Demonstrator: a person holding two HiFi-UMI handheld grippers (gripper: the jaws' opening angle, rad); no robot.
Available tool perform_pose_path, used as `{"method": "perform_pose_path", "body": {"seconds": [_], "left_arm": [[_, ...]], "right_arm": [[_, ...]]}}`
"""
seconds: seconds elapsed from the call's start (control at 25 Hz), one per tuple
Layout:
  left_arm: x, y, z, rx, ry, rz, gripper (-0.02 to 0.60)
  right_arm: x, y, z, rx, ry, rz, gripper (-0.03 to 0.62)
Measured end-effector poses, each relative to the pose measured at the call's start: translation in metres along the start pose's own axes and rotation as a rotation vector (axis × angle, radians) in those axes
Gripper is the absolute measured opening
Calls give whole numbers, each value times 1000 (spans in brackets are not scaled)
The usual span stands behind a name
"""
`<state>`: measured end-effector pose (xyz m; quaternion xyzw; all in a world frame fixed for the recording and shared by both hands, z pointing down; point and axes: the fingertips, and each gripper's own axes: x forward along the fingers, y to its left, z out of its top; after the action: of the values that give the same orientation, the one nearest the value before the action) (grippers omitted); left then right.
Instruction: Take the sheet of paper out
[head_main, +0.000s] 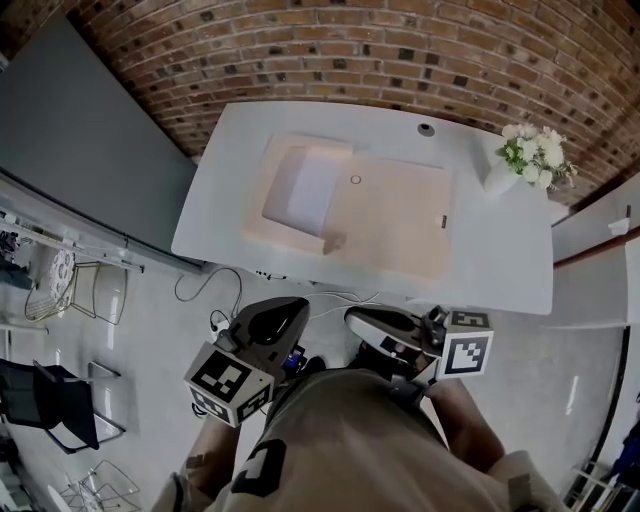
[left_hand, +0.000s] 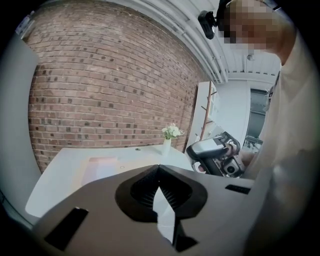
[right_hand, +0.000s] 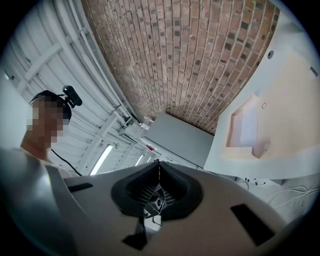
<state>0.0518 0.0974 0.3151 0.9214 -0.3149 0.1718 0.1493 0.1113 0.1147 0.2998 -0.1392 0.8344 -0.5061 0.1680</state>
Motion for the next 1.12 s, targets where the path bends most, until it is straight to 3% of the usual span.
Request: {"method": "perform_pose_path", "body": {"seconds": [0.68, 1.12], "left_arm": [[42, 7, 19, -36, 4, 115, 14], [46, 66, 23, -59, -40, 50, 14]], "right_arm": [[-26, -35, 48, 38, 72, 12, 25], [8, -70, 55, 54, 71, -113, 25]]}}
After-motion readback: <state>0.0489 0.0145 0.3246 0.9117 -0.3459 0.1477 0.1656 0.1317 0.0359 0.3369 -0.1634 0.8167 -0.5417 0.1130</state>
